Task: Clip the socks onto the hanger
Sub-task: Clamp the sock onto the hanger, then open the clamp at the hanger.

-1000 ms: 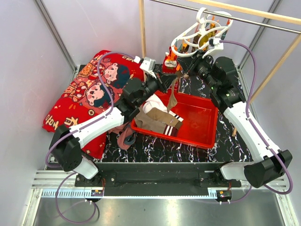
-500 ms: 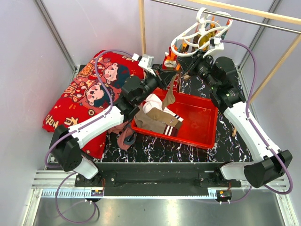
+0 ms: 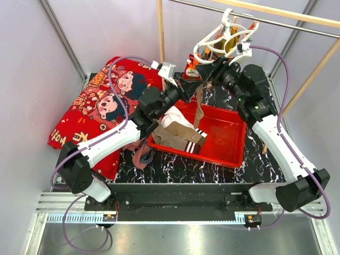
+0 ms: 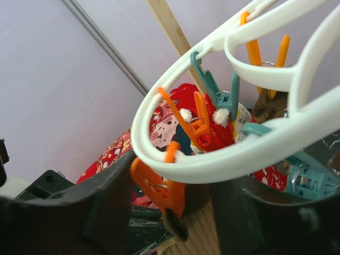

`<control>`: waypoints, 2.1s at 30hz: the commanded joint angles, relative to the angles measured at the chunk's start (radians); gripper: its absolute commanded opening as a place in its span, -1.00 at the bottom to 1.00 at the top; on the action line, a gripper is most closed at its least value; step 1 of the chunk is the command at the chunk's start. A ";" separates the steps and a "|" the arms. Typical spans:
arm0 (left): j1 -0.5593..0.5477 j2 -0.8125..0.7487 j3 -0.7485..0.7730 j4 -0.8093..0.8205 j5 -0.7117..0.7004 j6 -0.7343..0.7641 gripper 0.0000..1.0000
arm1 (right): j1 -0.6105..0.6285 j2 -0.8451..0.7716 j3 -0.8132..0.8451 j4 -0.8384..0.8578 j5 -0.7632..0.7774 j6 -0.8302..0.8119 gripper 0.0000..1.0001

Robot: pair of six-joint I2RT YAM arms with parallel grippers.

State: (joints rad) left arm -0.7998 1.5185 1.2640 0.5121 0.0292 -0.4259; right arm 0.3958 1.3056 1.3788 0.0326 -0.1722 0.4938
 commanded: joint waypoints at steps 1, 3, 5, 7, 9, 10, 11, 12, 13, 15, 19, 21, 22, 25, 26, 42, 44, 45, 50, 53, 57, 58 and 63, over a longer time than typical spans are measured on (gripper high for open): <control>-0.004 -0.012 0.054 0.069 -0.017 0.032 -1.00 | 0.005 -0.035 -0.007 0.032 -0.023 -0.038 0.43; -0.006 -0.014 0.049 0.060 -0.025 0.044 -1.00 | 0.005 -0.051 -0.009 0.017 -0.026 -0.073 0.60; -0.004 -0.018 0.041 0.059 -0.026 0.052 -1.00 | 0.003 -0.080 -0.009 0.000 -0.026 -0.099 0.70; -0.006 -0.021 0.032 0.052 -0.050 0.067 -1.00 | 0.005 -0.113 -0.009 -0.026 -0.018 -0.144 0.74; -0.004 -0.024 0.031 0.039 -0.061 0.079 -1.00 | 0.005 -0.138 -0.009 -0.075 -0.007 -0.188 0.75; -0.004 -0.024 0.032 0.034 -0.064 0.084 -1.00 | 0.005 -0.161 -0.009 -0.088 0.008 -0.201 0.75; -0.004 -0.024 0.032 0.031 -0.068 0.088 -1.00 | 0.003 -0.172 -0.011 -0.098 0.019 -0.211 0.75; -0.003 -0.024 0.032 0.026 -0.071 0.095 -1.00 | 0.005 -0.180 -0.012 -0.115 0.026 -0.230 0.75; -0.003 -0.023 0.032 0.023 -0.071 0.096 -1.00 | 0.005 -0.195 -0.014 -0.123 0.036 -0.239 0.75; -0.001 -0.026 0.032 0.020 -0.075 0.104 -1.00 | 0.005 -0.206 -0.014 -0.143 0.043 -0.271 0.75; 0.010 -0.035 0.031 0.008 -0.075 0.104 -1.00 | 0.003 -0.212 -0.015 -0.172 0.155 -0.336 0.71; 0.011 -0.041 0.031 -0.004 -0.074 0.108 -1.00 | 0.003 -0.212 -0.018 -0.174 0.193 -0.371 0.70; 0.013 -0.050 0.029 -0.007 -0.074 0.111 -1.00 | 0.005 -0.204 -0.018 -0.171 0.198 -0.385 0.69; 0.017 -0.061 0.028 -0.023 -0.077 0.125 -1.00 | 0.003 -0.175 -0.008 -0.171 0.177 -0.426 0.68; 0.017 -0.064 0.028 -0.029 -0.075 0.128 -1.00 | 0.005 -0.169 -0.006 -0.163 0.175 -0.452 0.68; 0.027 -0.086 0.029 -0.078 -0.060 0.142 -1.00 | -0.032 -0.048 0.072 -0.080 -0.049 -0.594 0.44; 0.028 -0.087 0.028 -0.084 -0.057 0.144 -1.00 | -0.040 -0.043 0.081 -0.074 -0.072 -0.598 0.40; 0.028 -0.089 0.029 -0.086 -0.057 0.145 -1.00 | -0.041 -0.036 0.091 -0.074 -0.096 -0.601 0.40; 0.028 -0.090 0.029 -0.090 -0.051 0.147 -1.00 | -0.057 -0.011 0.114 -0.076 -0.167 -0.610 0.30; 0.030 -0.090 0.031 -0.098 -0.049 0.148 -1.00 | -0.058 -0.006 0.121 -0.076 -0.187 -0.609 0.22; 0.030 -0.093 0.031 -0.101 -0.048 0.150 -1.00 | -0.058 0.000 0.134 -0.076 -0.185 -0.615 0.15; 0.030 -0.093 0.031 -0.101 -0.046 0.150 -1.00 | -0.060 0.000 0.135 -0.077 -0.185 -0.617 0.13; 0.030 -0.100 0.032 -0.103 -0.045 0.151 -1.00 | -0.061 0.009 0.144 -0.076 -0.174 -0.621 -0.01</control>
State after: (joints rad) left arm -0.7742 1.4651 1.2720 0.3862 -0.0227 -0.2913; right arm 0.3431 1.3083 1.4746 -0.0776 -0.3347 -0.1104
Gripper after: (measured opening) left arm 0.012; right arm 0.523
